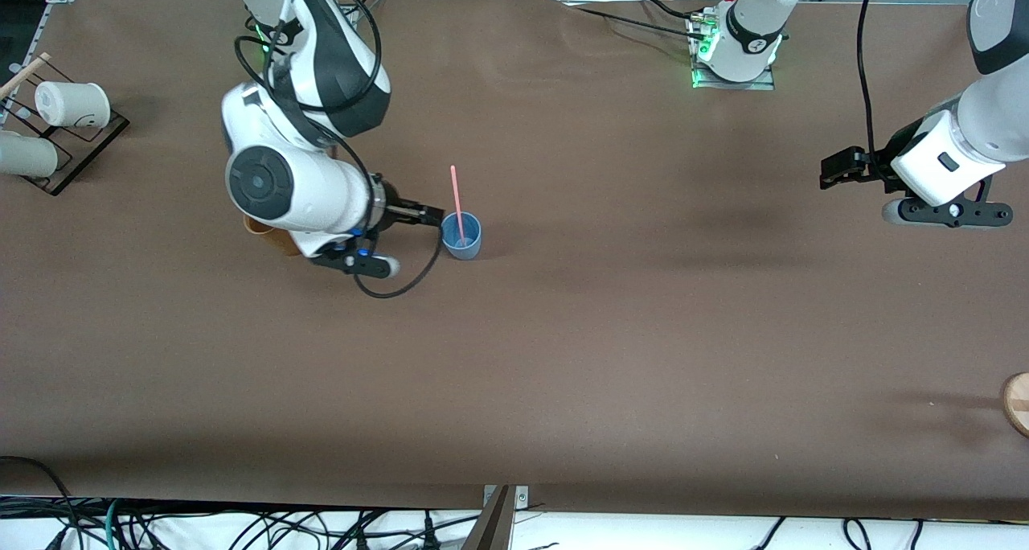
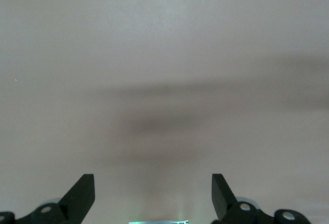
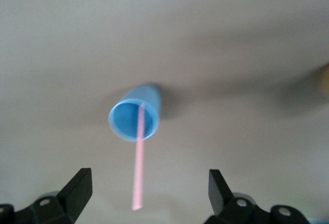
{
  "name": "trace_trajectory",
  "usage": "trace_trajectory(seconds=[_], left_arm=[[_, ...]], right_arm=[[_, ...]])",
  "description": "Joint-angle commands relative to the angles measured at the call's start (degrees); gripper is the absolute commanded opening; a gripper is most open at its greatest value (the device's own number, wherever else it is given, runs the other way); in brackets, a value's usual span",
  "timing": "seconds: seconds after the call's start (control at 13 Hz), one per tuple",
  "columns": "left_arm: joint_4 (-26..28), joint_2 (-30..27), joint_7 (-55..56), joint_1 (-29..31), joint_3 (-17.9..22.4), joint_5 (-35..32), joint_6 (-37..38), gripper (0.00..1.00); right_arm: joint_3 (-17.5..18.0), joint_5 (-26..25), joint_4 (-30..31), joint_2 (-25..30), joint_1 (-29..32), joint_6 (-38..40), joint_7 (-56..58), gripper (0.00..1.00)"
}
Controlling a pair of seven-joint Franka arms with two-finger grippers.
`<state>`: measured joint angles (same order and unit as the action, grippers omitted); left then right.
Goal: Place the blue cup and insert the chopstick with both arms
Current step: 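Open the right gripper and draw it back from the blue cup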
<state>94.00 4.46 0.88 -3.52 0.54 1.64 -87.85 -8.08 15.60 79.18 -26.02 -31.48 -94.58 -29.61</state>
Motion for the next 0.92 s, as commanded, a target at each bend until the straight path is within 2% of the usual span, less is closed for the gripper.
trace_trajectory(seconds=[0.0, 0.23, 0.38, 0.54, 0.69, 0.85], left_arm=[[-1.7, 1.1, 0.1, 0.3, 0.0, 1.2, 0.2, 1.0], [-1.6, 1.1, 0.1, 0.3, 0.0, 1.2, 0.3, 1.0], [-1.6, 1.1, 0.1, 0.3, 0.0, 1.2, 0.4, 1.0], [-1.7, 1.1, 0.1, 0.3, 0.0, 1.2, 0.4, 1.0], [-1.6, 1.1, 0.1, 0.4, 0.0, 1.2, 0.4, 1.0], [-1.6, 1.2, 0.1, 0.4, 0.0, 1.2, 0.5, 1.0]], right_arm=[[-4.7, -5.0, 0.4, 4.3, 0.0, 4.2, 10.9, 1.0], [-13.3, -5.0, 0.5, 6.2, 0.0, 4.7, 24.5, 1.0], [-16.3, -7.0, 3.9, 10.2, -0.1, 5.5, 27.7, 1.0], [-16.4, -11.3, 7.9, 15.0, -0.1, 5.6, 29.4, 1.0], [-15.8, -12.1, 11.1, 17.9, -1.0, 4.8, 29.4, 1.0], [-14.9, -12.9, 18.8, 24.3, -0.3, 1.1, 29.4, 1.0]])
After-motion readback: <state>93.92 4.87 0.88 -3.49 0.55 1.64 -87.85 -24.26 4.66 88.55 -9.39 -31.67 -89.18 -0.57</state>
